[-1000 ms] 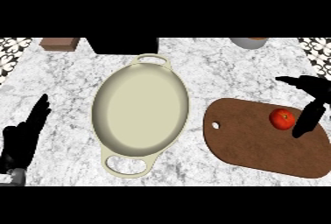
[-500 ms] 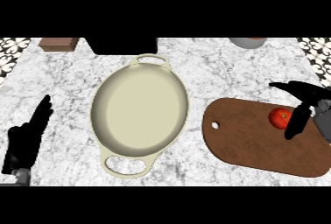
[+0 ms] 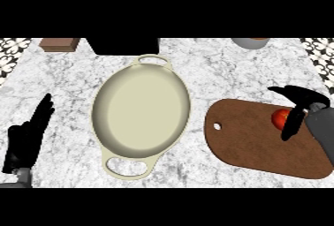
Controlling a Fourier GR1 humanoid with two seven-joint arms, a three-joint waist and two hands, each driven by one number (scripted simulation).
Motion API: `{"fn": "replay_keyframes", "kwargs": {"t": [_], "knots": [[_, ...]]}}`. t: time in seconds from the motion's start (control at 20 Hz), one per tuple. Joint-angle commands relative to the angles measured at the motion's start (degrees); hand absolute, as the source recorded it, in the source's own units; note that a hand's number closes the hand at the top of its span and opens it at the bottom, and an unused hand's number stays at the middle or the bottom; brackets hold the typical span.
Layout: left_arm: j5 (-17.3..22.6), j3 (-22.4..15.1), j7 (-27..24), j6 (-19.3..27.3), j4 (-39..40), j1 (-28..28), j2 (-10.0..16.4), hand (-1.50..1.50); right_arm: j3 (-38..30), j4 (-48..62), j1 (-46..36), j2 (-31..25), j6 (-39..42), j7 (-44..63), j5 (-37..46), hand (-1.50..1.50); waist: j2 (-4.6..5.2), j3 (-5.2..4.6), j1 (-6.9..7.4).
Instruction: Pick the tomato from the cutting board and place it in the pot
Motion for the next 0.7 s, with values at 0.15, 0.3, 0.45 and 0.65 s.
{"fn": "replay_keyframes", "kwargs": {"t": [0.15, 0.3, 0.45, 0.65], "knots": [[-2.0, 2.1, -5.1, -1.5, 3.7, 2.0, -2.2, 0.0, -1.6, 0.8, 3.2, 2.2, -1.2, -2.3, 4.5, -1.5, -0.07, -0.03, -0.35], [-2.8, 2.5, 1.5, -1.3, -2.2, 0.4, -1.5, 0.0, -2.0, 10.3, -0.7, 1.8, -2.4, -9.9, 7.7, -1.5, 0.09, 0.03, 0.28], [-1.3, 3.2, 6.0, -3.4, -6.0, 0.5, -0.5, 0.0, 0.2, 1.8, 5.3, 1.9, -2.3, -11.0, 8.7, 1.5, -0.11, 0.02, -0.19], [-2.5, 4.3, -0.9, -4.1, 0.2, 0.7, -3.1, 0.0, -2.1, 6.0, -0.9, 2.8, -0.5, -11.8, 11.4, 1.5, -0.05, -0.02, -0.12]]}}
